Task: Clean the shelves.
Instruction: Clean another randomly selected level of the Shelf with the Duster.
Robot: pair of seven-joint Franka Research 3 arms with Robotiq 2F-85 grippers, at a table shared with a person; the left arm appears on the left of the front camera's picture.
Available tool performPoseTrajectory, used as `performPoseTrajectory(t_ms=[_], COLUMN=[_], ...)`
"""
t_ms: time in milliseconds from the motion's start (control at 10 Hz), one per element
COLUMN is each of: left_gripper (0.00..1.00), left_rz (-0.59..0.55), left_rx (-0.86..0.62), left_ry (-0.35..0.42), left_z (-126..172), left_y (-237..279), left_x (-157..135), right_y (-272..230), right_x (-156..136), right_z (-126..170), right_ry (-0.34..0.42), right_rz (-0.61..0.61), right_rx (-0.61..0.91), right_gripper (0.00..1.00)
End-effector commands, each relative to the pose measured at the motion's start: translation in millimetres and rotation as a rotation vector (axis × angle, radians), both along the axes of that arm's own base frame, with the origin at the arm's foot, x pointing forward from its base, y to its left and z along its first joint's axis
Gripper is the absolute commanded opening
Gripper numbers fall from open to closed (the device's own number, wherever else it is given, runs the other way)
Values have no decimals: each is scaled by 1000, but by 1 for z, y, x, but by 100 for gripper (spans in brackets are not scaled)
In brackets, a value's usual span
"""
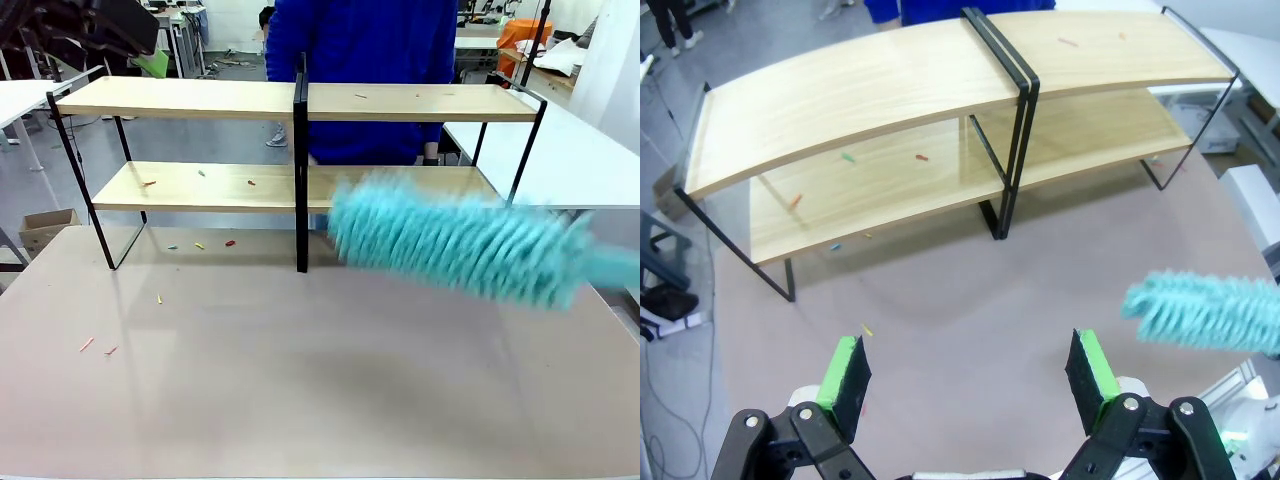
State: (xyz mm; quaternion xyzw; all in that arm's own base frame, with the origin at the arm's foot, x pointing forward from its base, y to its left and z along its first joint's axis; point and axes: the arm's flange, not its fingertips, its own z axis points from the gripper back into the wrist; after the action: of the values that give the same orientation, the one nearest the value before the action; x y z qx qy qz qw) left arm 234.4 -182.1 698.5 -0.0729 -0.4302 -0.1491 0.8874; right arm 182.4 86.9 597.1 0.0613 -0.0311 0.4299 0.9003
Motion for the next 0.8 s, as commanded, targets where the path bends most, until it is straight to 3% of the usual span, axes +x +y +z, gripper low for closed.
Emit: performPoseTrajectory(t_ms=[0, 100, 200, 400, 700], left_gripper=[100, 100, 100, 100, 100], left_rz=[2, 2, 2, 2, 2], left_rx=[0, 0, 0, 0, 0], left_ry=[-1, -1, -1, -1, -1], left_z=[1, 1, 1, 1, 1], left_y=[1, 1, 1, 1, 1], left_x=[-1, -1, -1, -1, -1], right_y=[-35, -35, 5, 74, 187], right_x=[1, 1, -2, 21, 65], right_z=[27, 27, -2, -24, -58], right_ry=[-36, -36, 4, 22, -63], right_rz=[-50, -50, 6, 27, -162], right_rx=[98, 98, -5, -123, 54], right_gripper=[13, 13, 13, 13, 13])
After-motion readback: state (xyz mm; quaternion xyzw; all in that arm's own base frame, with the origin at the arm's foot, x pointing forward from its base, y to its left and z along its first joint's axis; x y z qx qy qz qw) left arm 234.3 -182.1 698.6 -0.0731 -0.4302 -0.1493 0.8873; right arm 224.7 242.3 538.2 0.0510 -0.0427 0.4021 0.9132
